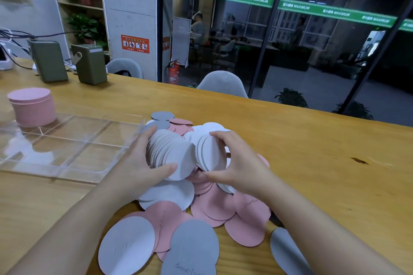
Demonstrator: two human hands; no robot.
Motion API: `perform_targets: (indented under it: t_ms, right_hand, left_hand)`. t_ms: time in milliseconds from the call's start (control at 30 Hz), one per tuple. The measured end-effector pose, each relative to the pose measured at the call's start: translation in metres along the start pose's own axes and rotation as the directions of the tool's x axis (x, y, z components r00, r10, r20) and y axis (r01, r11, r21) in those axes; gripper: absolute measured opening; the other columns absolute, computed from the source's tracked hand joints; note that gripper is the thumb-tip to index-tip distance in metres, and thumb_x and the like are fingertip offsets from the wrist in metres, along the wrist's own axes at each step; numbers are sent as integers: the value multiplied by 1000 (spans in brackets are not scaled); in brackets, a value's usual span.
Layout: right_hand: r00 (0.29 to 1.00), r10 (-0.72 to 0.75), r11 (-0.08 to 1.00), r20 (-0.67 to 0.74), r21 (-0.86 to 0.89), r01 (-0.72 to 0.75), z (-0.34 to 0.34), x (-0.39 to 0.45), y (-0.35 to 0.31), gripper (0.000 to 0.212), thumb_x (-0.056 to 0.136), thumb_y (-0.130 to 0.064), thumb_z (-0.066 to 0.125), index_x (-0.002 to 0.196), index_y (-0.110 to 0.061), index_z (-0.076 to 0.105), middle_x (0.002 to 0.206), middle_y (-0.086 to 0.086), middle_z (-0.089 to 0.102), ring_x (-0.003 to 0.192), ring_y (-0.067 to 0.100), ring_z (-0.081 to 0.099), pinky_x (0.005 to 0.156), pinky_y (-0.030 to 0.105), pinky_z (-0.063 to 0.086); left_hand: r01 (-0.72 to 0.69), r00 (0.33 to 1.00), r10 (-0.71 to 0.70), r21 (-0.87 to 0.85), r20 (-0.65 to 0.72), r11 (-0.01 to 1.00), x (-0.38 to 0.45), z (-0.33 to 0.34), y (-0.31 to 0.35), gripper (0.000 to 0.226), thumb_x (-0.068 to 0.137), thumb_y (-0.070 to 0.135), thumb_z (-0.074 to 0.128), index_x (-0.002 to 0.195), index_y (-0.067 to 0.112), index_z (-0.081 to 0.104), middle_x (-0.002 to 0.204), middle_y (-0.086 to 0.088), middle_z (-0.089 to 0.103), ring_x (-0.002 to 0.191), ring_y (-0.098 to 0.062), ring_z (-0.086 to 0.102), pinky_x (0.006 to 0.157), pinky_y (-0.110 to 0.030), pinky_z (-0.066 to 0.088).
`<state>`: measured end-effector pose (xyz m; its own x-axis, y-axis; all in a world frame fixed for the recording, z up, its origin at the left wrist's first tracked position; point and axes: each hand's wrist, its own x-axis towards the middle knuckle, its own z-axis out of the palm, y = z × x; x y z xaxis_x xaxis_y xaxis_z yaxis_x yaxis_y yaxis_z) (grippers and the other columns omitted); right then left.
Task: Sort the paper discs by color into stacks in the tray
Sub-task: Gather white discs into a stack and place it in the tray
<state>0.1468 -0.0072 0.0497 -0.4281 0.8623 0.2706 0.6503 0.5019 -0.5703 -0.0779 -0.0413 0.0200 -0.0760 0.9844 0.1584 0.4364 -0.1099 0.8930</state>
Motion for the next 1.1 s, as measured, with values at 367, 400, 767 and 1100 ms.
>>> perform_targets:
  t_ms: [367, 400, 767, 1100]
  right_hand:
    - [995, -51, 981, -86, -190, 34, 40, 1, -30, 82, 69, -49, 75, 133, -21, 32, 125, -7, 37, 113, 10, 40, 84, 29, 42]
    - [995, -53, 979, -86, -199, 35, 42, 2, -31, 82, 69, -49, 74, 133, -20, 32, 125, -7, 37, 113, 10, 40, 84, 30, 42]
    - [991, -128, 991, 40, -24, 129, 31, -3, -19, 76, 76, -34, 75, 138, -20, 33, 130, -8, 39, 111, -8, 32, 91, 13, 32]
    - [994, 41, 995, -104, 96, -31, 31, -7, -8, 16, 80, -22, 70, 92, -17, 60, 87, -5, 63, 77, 9, 56, 69, 23, 46]
  left_hand:
    - [-19, 1000, 19, 15, 5, 1000, 1, 1, 3, 126, 42, 71, 68, 150, 35, 11, 154, 18, 18, 142, -1, 18, 117, -38, 23]
    - [-19, 1000, 19, 25, 2, 1000, 1, 1, 2, 126, 43, 68, 70, 150, 35, 10, 155, 17, 18, 142, -2, 19, 117, -39, 23]
    - [-49, 999, 50, 51, -18, 997, 0, 1, 0, 119, 43, 62, 67, 148, 35, 17, 152, 17, 24, 139, -2, 26, 116, -38, 25]
    - [-44, 997, 37, 114, 69, 992, -3, -1, 6, 118, 51, 56, 71, 148, 35, 7, 150, 16, 18, 137, -2, 21, 112, -27, 23]
